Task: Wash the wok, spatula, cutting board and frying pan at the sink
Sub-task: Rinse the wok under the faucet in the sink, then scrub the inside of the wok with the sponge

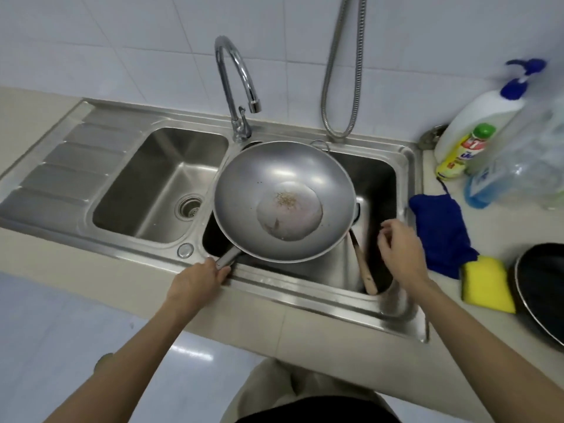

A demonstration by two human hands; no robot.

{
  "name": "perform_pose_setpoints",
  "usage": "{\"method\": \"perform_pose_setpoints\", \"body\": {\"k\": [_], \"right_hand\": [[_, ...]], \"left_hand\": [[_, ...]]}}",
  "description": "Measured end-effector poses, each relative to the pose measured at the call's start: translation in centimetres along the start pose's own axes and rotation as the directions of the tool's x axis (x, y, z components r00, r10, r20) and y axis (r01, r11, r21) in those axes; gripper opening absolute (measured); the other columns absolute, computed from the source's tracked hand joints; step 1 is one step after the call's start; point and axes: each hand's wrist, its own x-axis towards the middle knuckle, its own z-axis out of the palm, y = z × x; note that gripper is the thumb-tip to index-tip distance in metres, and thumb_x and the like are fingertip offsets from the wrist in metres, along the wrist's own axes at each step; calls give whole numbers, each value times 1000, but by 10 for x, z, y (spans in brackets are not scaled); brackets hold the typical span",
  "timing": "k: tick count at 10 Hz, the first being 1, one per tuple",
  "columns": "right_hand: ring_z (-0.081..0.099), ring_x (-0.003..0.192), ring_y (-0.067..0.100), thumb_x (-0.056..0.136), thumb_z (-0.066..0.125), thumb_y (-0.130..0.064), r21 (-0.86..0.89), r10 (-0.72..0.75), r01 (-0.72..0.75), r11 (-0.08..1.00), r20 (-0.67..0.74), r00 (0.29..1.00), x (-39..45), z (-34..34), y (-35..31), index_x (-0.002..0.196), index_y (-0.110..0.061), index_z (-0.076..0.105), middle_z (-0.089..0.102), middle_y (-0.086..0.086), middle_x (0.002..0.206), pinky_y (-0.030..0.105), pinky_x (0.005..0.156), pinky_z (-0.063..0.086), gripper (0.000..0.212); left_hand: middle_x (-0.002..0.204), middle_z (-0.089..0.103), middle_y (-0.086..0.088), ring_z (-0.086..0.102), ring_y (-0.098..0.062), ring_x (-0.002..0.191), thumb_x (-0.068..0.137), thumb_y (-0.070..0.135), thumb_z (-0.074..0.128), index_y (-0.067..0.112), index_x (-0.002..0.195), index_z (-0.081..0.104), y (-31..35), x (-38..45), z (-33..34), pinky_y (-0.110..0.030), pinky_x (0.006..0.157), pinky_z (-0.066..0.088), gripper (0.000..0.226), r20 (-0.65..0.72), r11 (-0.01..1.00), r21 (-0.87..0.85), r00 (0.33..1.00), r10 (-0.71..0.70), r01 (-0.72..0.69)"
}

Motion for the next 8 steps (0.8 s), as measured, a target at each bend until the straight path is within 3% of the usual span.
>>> {"method": "perform_pose_setpoints", "body": {"k": [1,2,3,4,5,6,7,8], "right_hand": [[54,103,29,86,61,-15,-252,47,-88,964,-167,985,-17,-26,33,113,-11,57,61,11,106,43,89,42,27],[47,114,34,86,60,-23,-331,90,-183,926,-277,957,-34,-35,60,120,-6,53,56,16,118,47,100,34,39],[43,120,39,92,55,-28,-283,241,-347,894,-349,905,-45,-30,71,124,-1,50,50,21,128,52,106,29,42],[35,130,45,88,59,-13,-262,383,-466,845,-313,869,-57,-25,81,134,0,43,41,29,138,55,109,23,50],[39,127,49,83,58,7,-221,407,-487,845,-325,854,-62,-26,84,138,6,37,40,35,136,54,108,29,59],[50,107,50,78,52,17,-187,388,-473,861,-362,848,-66,-33,83,134,10,41,50,34,124,54,94,41,57],[50,97,43,71,68,-3,-195,387,-462,865,-326,863,-76,-40,80,124,4,50,53,27,117,49,84,42,57],[47,100,38,70,68,-26,-349,373,-483,803,-337,865,-93,-39,80,106,-7,57,49,22,123,44,82,33,42]], "left_hand": [[103,63,-12,61,-32,95,96,53,29,11,109,50,3,2,-2,-39,76,46,49,44,995,-88,998,-49,52],[102,63,-15,61,-34,95,96,53,32,9,105,50,-2,5,3,-39,74,44,49,38,992,-114,998,-47,51],[99,64,-16,62,-36,92,96,52,32,8,103,52,-5,8,7,-39,71,42,49,21,993,-112,1000,-23,25],[96,62,-16,61,-35,93,96,51,31,5,106,51,-1,6,5,-40,77,46,51,18,994,-102,999,-29,31],[80,51,-7,61,-36,92,95,51,30,3,111,51,-1,7,5,-43,77,46,54,20,990,-135,999,-31,34],[104,50,-8,60,-31,99,100,33,29,15,139,35,3,0,6,-39,80,46,43,-1,988,-152,1000,-4,4],[103,52,-9,61,-32,98,100,27,34,12,136,36,0,5,5,-41,80,45,39,38,997,-72,999,14,-11],[68,44,-3,62,-37,87,96,47,37,2,99,50,-10,16,18,-42,74,45,47,-5,990,-138,1000,-18,17]]}}
